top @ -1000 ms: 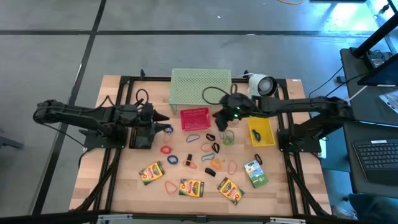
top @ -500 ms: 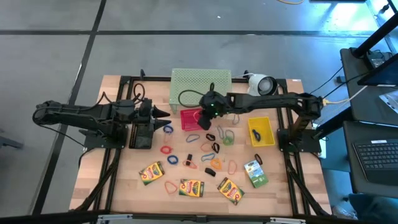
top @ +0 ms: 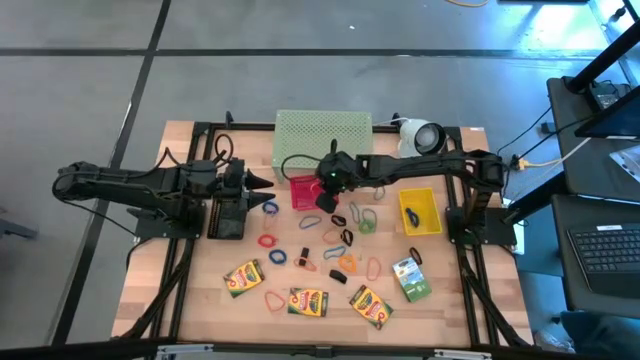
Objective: Pick & Place Office Desk Supplies
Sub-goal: Put the orange rubber band into the red bin
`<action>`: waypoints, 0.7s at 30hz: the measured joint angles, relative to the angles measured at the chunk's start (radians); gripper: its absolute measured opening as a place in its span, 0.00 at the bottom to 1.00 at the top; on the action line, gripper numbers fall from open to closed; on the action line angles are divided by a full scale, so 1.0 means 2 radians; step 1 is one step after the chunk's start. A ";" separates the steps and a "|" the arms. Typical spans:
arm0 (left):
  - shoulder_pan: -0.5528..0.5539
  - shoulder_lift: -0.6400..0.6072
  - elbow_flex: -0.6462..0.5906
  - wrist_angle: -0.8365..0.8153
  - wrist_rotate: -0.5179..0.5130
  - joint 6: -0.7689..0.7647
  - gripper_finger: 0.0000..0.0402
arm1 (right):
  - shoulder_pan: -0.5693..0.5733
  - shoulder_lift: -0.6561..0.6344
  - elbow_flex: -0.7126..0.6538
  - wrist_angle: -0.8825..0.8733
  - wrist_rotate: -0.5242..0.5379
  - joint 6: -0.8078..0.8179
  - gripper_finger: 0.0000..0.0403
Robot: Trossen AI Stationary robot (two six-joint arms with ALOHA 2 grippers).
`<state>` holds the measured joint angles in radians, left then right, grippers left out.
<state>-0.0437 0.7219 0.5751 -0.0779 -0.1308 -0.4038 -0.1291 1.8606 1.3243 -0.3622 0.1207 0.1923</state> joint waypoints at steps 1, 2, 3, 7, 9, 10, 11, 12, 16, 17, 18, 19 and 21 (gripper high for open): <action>0.000 0.000 0.000 0.000 0.000 0.000 0.48 | 0.000 0.000 0.000 0.000 0.001 -0.004 0.00; 0.000 0.000 0.000 0.000 0.000 0.000 0.48 | 0.000 0.000 0.000 0.002 0.002 -0.009 0.00; 0.000 0.000 0.000 0.000 0.000 0.000 0.48 | 0.000 0.000 0.000 0.002 0.004 -0.013 0.00; 0.000 0.000 0.000 0.000 0.000 0.000 0.48 | 0.000 0.000 0.000 0.001 0.009 -0.022 0.00; 0.000 0.000 0.000 0.000 0.000 0.000 0.48 | -0.001 0.000 0.000 0.000 0.009 -0.022 0.00; 0.000 0.000 0.000 0.000 0.000 0.000 0.48 | -0.001 0.000 0.000 0.000 0.009 -0.022 0.00; 0.000 0.000 0.000 0.000 0.000 0.000 0.48 | -0.001 0.000 0.000 0.001 0.009 -0.022 0.00; 0.000 0.000 0.000 0.000 0.000 0.000 0.48 | -0.001 0.000 0.000 0.001 0.009 -0.022 0.00; 0.000 0.000 0.000 0.000 0.001 -0.001 0.48 | -0.001 0.000 0.000 0.002 0.003 -0.022 0.05; 0.000 0.000 0.000 0.000 0.001 -0.001 0.48 | -0.001 0.000 0.000 0.001 -0.002 -0.022 0.07; 0.000 0.000 0.000 0.000 0.001 -0.002 0.48 | -0.001 0.000 0.000 0.001 -0.003 -0.022 0.10; 0.000 0.000 0.000 0.000 0.001 -0.002 0.48 | -0.001 0.000 0.000 0.001 -0.003 -0.022 0.13; 0.000 0.000 0.000 0.000 0.001 -0.002 0.48 | -0.001 0.000 0.000 0.001 -0.004 -0.022 0.21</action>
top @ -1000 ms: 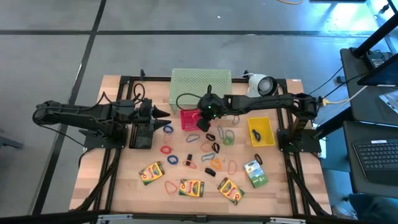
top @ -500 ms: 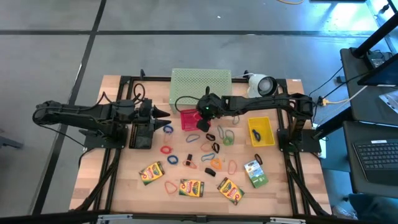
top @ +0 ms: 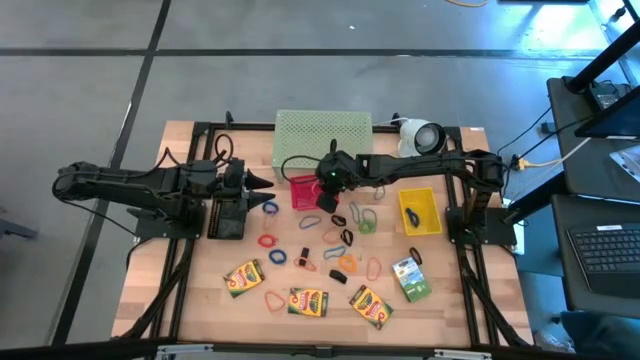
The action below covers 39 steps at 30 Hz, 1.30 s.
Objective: Pick & Place Office Desk Supplies
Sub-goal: Put the orange rubber band into the red bin, then put the black rubber band into the red bin
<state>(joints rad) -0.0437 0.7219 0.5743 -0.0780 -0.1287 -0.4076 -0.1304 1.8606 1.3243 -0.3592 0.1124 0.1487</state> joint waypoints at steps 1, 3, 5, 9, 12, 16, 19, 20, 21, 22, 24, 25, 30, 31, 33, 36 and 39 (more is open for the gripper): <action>0.000 0.000 0.000 0.000 0.000 0.000 0.48 | -0.001 0.000 0.000 0.000 0.000 0.003 0.25; 0.000 0.000 0.000 0.000 0.000 0.000 0.48 | -0.004 0.000 0.000 0.000 0.000 0.012 0.32; 0.000 0.000 0.000 0.000 0.000 0.000 0.48 | -0.008 0.000 0.000 0.000 0.002 0.018 0.39; 0.000 0.000 0.000 0.000 0.000 0.000 0.48 | -0.011 0.000 0.000 -0.002 0.005 0.038 0.48; 0.000 0.000 0.000 0.000 0.000 0.000 0.48 | -0.012 0.000 0.000 -0.004 -0.017 0.037 0.50; 0.000 0.000 0.000 0.000 0.000 0.000 0.48 | -0.010 0.002 0.000 -0.005 -0.023 0.027 0.49; 0.000 0.000 0.000 0.000 0.000 0.000 0.48 | -0.009 0.002 0.000 -0.005 -0.027 0.021 0.47; 0.000 0.000 0.000 0.000 0.000 0.000 0.48 | -0.009 0.004 0.000 -0.004 -0.029 0.015 0.46; 0.000 0.000 0.000 0.000 0.000 0.000 0.48 | -0.009 0.006 0.000 -0.003 -0.028 0.013 0.45; 0.000 0.000 0.000 0.000 0.000 0.000 0.48 | -0.009 0.006 0.000 -0.004 -0.024 0.012 0.44; 0.000 0.000 0.000 0.000 0.000 0.000 0.48 | -0.009 0.006 0.000 -0.003 -0.021 0.012 0.43; 0.000 0.000 0.000 0.000 0.000 0.000 0.48 | -0.009 0.006 0.000 -0.003 -0.021 0.013 0.42; 0.000 0.000 0.000 0.000 0.012 0.000 0.48 | -0.005 0.002 0.000 0.000 -0.031 0.023 0.39; 0.000 0.000 0.000 0.000 0.013 0.000 0.48 | -0.002 -0.001 0.000 -0.001 -0.034 0.026 0.39; 0.000 0.000 0.000 0.000 0.016 -0.002 0.48 | 0.004 -0.011 -0.001 -0.003 -0.037 0.027 0.38; 0.000 0.000 0.000 0.000 0.018 -0.003 0.48 | 0.015 -0.032 -0.001 -0.008 -0.045 0.027 0.37; 0.000 0.000 0.000 0.000 0.019 -0.003 0.48 | 0.027 -0.051 -0.001 -0.045 -0.051 0.027 0.36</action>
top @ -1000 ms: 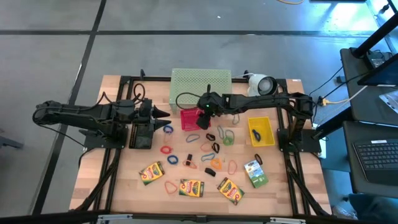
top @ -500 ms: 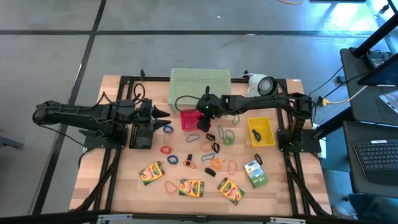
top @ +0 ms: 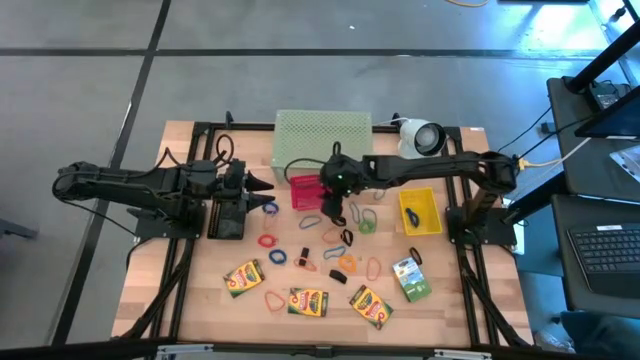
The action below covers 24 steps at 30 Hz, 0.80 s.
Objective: Pick & Place Office Desk Supplies
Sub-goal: Put the black rubber band into the red bin
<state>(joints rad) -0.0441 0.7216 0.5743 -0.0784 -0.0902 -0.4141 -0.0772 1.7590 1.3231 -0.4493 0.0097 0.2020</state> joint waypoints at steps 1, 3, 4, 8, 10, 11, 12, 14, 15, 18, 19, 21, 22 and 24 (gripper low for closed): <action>0.000 0.000 0.000 0.000 0.000 0.001 0.48 | 0.004 -0.006 0.000 -0.015 0.000 0.000 0.36; 0.000 0.000 0.000 0.000 0.000 0.003 0.48 | 0.014 -0.014 0.000 -0.049 0.000 0.000 0.35; 0.000 0.000 0.000 0.000 0.000 0.003 0.48 | 0.021 -0.015 0.000 -0.066 0.000 0.000 0.35; 0.000 0.000 0.000 0.000 0.000 0.006 0.48 | 0.050 -0.013 -0.001 -0.116 -0.006 0.002 0.34; 0.000 0.000 0.000 0.000 0.001 0.008 0.48 | 0.063 -0.011 -0.010 -0.113 0.005 0.010 0.34; 0.000 0.000 0.000 0.000 0.002 0.008 0.48 | 0.068 -0.010 -0.016 -0.117 0.014 0.015 0.34; 0.000 0.000 0.000 -0.001 0.002 0.009 0.48 | 0.073 -0.010 -0.021 -0.116 0.021 0.022 0.34; 0.000 0.000 0.000 -0.004 0.002 0.009 0.48 | 0.079 -0.010 -0.031 -0.107 0.038 0.037 0.34; 0.000 0.000 0.000 -0.004 0.002 0.009 0.48 | 0.081 -0.010 -0.038 -0.103 0.043 0.045 0.34; 0.000 0.000 0.000 -0.005 0.002 0.009 0.48 | 0.082 -0.010 -0.060 -0.075 0.048 0.067 0.34; 0.000 0.000 0.000 -0.005 0.002 0.009 0.48 | 0.082 -0.010 -0.067 -0.064 0.049 0.074 0.34; 0.000 0.000 0.000 -0.005 0.003 0.009 0.48 | 0.082 -0.008 -0.081 -0.039 0.052 0.085 0.34; 0.000 0.000 0.000 -0.005 0.003 0.009 0.48 | 0.082 -0.007 -0.089 -0.031 0.058 0.091 0.34; 0.000 0.000 0.000 -0.005 0.003 0.009 0.48 | 0.082 -0.007 -0.097 -0.019 0.068 0.095 0.34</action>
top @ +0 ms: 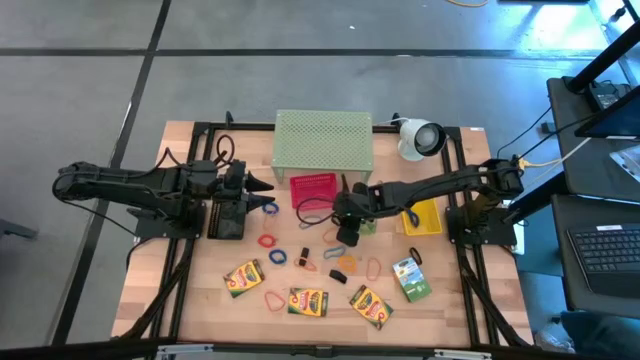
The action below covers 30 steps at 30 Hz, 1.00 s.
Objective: Pick & Place Office Desk Supplies
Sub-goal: Put the black rubber band into the red bin
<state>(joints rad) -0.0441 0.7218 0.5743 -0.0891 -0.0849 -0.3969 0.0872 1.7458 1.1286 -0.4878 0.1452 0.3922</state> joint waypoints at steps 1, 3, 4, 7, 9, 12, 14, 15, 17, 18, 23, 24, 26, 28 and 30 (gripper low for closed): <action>0.000 0.000 0.000 0.000 0.000 0.000 0.48 | 0.000 0.003 -0.002 0.010 0.004 0.003 0.34; 0.000 0.000 0.000 0.000 0.001 0.000 0.48 | 0.000 0.009 -0.009 0.010 0.013 0.006 0.34; 0.000 0.000 0.000 0.000 0.001 0.000 0.48 | 0.000 0.014 -0.012 0.011 0.016 0.006 0.34; 0.000 0.000 0.000 0.000 0.001 0.004 0.48 | 0.000 0.025 -0.020 0.034 0.016 0.007 0.34; 0.000 0.000 0.000 0.000 0.001 0.004 0.48 | 0.000 0.034 -0.020 0.047 0.017 0.008 0.34; 0.000 0.000 0.000 0.001 0.001 0.004 0.48 | 0.000 0.042 -0.021 0.054 0.023 0.008 0.34; 0.000 0.000 0.000 0.001 0.001 0.004 0.48 | 0.000 0.049 -0.021 0.055 0.025 0.008 0.34; 0.000 0.000 0.000 0.001 0.001 0.004 0.48 | 0.000 0.055 -0.021 0.058 0.025 0.008 0.34; 0.000 0.000 0.000 0.001 0.001 0.004 0.48 | 0.000 0.065 -0.021 0.069 0.024 0.010 0.34; 0.000 0.000 0.000 0.001 0.001 0.003 0.48 | 0.000 0.072 -0.021 0.076 0.022 0.010 0.34; 0.000 0.000 0.000 0.001 0.002 0.000 0.48 | 0.000 0.094 -0.019 0.087 0.007 0.026 0.33; 0.000 0.000 0.000 0.001 0.002 -0.002 0.48 | 0.001 0.095 -0.019 0.086 0.007 0.029 0.33; 0.000 0.000 0.000 0.001 0.002 -0.004 0.48 | 0.003 0.096 -0.018 0.087 0.011 0.032 0.29; 0.000 0.000 0.000 0.001 0.002 -0.004 0.48 | 0.003 0.095 -0.019 0.089 0.014 0.032 0.21; 0.000 0.000 0.000 0.001 0.002 -0.005 0.48 | 0.003 0.093 -0.019 0.090 0.012 0.025 0.11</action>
<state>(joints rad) -0.0441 0.7216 0.5739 -0.0868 -0.0811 -0.4075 0.0937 1.9324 1.0912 -0.3086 0.1682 0.4432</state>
